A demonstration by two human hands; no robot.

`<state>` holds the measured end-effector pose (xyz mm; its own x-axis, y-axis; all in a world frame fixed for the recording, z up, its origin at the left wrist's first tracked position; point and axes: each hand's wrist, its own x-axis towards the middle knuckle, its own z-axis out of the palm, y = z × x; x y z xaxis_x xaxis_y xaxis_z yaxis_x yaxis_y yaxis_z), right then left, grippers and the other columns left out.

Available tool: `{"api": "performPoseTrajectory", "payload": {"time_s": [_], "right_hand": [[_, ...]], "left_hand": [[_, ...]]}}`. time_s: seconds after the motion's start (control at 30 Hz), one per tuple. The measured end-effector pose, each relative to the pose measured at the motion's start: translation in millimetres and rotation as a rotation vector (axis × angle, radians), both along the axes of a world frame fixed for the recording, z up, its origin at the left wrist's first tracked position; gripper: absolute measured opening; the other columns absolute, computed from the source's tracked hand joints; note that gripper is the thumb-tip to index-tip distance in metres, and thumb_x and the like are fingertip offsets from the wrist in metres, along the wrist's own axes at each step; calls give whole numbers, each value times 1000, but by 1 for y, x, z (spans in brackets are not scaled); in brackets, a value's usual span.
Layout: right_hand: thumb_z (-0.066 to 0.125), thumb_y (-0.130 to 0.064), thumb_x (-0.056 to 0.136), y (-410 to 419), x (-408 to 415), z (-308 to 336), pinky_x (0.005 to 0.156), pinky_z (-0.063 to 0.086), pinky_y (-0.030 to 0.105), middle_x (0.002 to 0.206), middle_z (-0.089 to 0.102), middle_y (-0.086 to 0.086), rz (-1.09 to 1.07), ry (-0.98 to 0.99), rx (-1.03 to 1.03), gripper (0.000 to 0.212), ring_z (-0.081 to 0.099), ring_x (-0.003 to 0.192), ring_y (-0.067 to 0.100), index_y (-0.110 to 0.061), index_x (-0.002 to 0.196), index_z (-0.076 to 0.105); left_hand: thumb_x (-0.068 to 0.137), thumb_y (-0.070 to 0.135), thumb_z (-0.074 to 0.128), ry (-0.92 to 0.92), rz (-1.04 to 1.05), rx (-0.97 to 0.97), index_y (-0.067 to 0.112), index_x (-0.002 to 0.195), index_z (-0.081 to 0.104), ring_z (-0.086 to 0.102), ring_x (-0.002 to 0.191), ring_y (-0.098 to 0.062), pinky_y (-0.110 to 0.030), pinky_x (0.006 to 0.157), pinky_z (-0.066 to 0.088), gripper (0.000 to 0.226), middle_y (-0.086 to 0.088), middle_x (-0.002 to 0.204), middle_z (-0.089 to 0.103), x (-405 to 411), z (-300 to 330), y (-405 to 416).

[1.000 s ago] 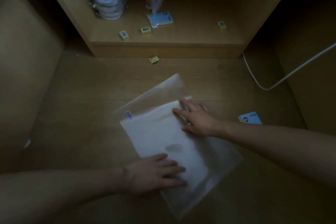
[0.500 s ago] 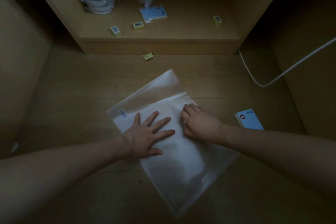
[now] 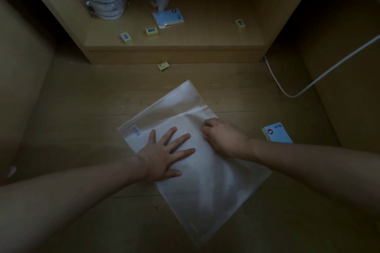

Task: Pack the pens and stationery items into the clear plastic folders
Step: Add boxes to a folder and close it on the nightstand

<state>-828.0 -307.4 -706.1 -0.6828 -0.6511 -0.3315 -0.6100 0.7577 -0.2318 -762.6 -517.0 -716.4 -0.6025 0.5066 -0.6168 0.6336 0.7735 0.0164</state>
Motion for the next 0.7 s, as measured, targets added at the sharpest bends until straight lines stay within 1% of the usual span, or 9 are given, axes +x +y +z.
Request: {"api": "performPoseTrajectory", "payload": {"time_s": [0.07, 0.13, 0.23, 0.27, 0.37, 0.43, 0.53, 0.63, 0.7], "right_hand": [[45, -22, 98, -1, -2, 3, 82, 40, 31, 114, 55, 12, -21, -38, -33, 19, 52, 104, 27, -10, 98, 59], [47, -19, 96, 1, -5, 9, 76, 40, 32, 106, 59, 14, -115, -107, -77, 12, 56, 97, 30, -13, 87, 53], [48, -16, 97, 15, -16, 18, 68, 36, 34, 91, 63, 17, -280, -156, -159, 17, 59, 86, 31, -10, 82, 51], [49, -15, 97, 21, -21, 21, 66, 32, 33, 85, 62, 15, -313, -171, -188, 18, 57, 83, 30, -9, 80, 53], [54, -17, 96, 40, -32, 28, 59, 27, 31, 66, 49, 0, -418, -227, -261, 31, 48, 70, 22, -20, 67, 44], [56, -19, 95, 50, -38, 32, 58, 33, 26, 66, 52, 0, -535, -267, -324, 27, 49, 65, 16, -20, 68, 49], [56, -10, 93, 64, -45, 41, 55, 41, 19, 68, 60, 4, -681, -281, -456, 16, 57, 56, 5, -9, 78, 56], [50, 1, 94, 73, -45, 47, 43, 42, 11, 74, 60, 14, -751, -336, -516, 4, 59, 58, 20, 0, 92, 53], [51, 5, 93, 74, -45, 44, 43, 40, 13, 73, 58, 17, -743, -322, -471, 7, 56, 63, 27, -1, 89, 52]], "left_hand": [[91, 67, 22, 4, 2, 1, 44, 145, -18, -23, 142, -34, -67, 108, 10, 71, 4, 154, -31, 0, 1, 1], [92, 67, 23, 5, 2, 1, 44, 146, -15, -22, 143, -34, -66, 108, 11, 71, 4, 155, -29, -1, 2, 1], [91, 67, 25, 15, 4, 15, 43, 147, -11, -20, 143, -33, -66, 107, 13, 71, 4, 156, -27, -1, 2, 0], [91, 67, 26, 18, 6, 20, 43, 148, -10, -20, 143, -33, -66, 107, 13, 71, 4, 156, -26, -1, 2, 0], [91, 67, 29, 21, 13, 28, 42, 149, -6, -17, 144, -33, -64, 108, 15, 72, 4, 157, -22, -3, 4, 1], [90, 65, 35, 24, 18, 40, 41, 149, 1, -11, 144, -33, -60, 108, 19, 72, 3, 159, -16, -5, 9, 4], [91, 60, 41, 55, 7, 79, 39, 146, 15, 5, 142, -34, -49, 108, 26, 65, 0, 158, 0, -9, 18, 7], [95, 55, 36, 101, -35, 117, 33, 139, 29, 25, 134, -30, -41, 102, 33, 50, -3, 152, 20, -13, 24, 5], [99, 49, 32, 113, -56, 113, 28, 138, 33, 39, 127, -26, -37, 99, 34, 44, -4, 145, 34, -20, 33, 5]]}}
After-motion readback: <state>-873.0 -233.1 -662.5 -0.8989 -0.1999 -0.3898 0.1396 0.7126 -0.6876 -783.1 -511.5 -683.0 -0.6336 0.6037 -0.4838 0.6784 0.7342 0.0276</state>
